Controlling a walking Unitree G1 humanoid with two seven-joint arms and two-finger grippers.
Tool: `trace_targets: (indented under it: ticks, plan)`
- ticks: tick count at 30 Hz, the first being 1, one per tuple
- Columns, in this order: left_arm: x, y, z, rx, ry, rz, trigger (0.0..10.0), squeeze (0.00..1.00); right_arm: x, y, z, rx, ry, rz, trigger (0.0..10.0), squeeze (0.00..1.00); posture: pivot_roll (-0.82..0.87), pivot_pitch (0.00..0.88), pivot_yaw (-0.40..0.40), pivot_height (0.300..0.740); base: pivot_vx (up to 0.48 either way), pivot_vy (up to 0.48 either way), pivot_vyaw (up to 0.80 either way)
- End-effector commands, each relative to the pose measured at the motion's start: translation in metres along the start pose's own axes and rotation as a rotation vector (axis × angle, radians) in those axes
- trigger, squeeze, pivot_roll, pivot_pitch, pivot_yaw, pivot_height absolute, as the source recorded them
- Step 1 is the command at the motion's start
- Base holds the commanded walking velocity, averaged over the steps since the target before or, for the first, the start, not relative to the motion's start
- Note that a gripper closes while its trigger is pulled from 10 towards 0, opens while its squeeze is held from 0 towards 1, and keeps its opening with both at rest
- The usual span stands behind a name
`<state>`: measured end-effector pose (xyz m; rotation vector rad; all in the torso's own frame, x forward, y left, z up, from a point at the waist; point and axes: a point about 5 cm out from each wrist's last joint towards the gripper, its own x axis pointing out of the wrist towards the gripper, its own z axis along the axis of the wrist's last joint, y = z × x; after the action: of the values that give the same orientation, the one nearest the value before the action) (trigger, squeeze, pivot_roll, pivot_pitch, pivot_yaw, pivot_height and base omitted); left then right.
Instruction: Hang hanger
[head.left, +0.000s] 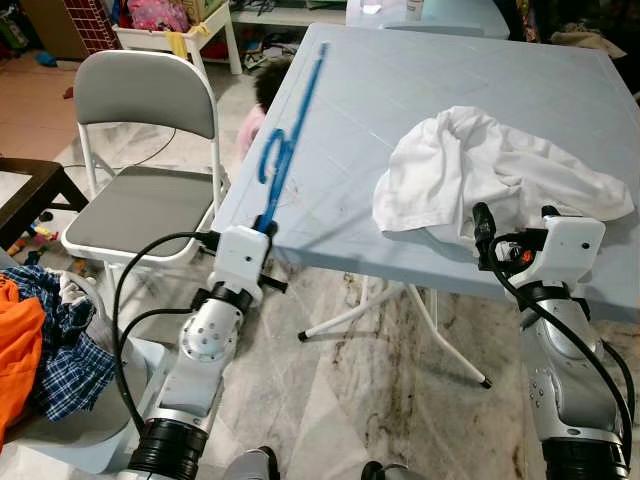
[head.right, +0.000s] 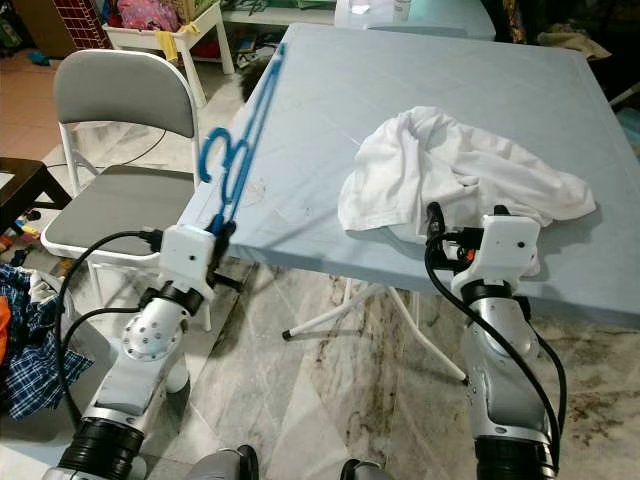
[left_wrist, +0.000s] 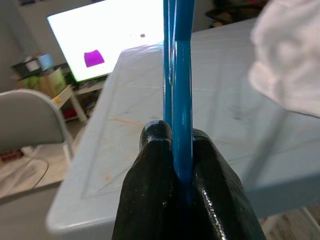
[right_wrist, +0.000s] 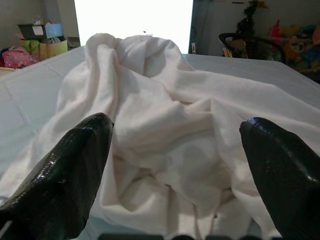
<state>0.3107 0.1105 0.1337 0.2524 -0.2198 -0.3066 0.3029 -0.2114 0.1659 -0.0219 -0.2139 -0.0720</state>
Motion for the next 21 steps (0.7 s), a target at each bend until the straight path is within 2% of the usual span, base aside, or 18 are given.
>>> trace_targets:
  ticks: [1,7,12,21]
  plan:
    - [-0.001,0.001,0.001,0.023,0.006,-0.012,10.0,0.00,0.001,0.009,0.005,0.015,-0.010,0.026,10.0,0.00,0.05,0.111,0.003,0.740,0.000,0.000,0.00]
    - [0.001,0.012,-0.004,-0.033,0.058,0.071,10.0,0.00,0.002,0.011,0.004,0.033,-0.003,0.021,10.0,0.00,0.06,0.119,0.000,0.740,0.000,0.000,0.00]
    - [-0.001,0.006,-0.004,-0.033,0.065,0.043,10.0,0.00,0.003,0.013,0.003,0.039,0.005,0.023,10.0,0.00,0.06,0.125,0.008,0.740,0.000,0.000,0.00]
    - [0.000,0.006,-0.004,-0.030,0.074,0.030,10.0,0.00,0.004,0.013,0.003,0.034,0.008,0.016,10.0,0.00,0.06,0.128,0.012,0.740,0.000,0.000,0.00]
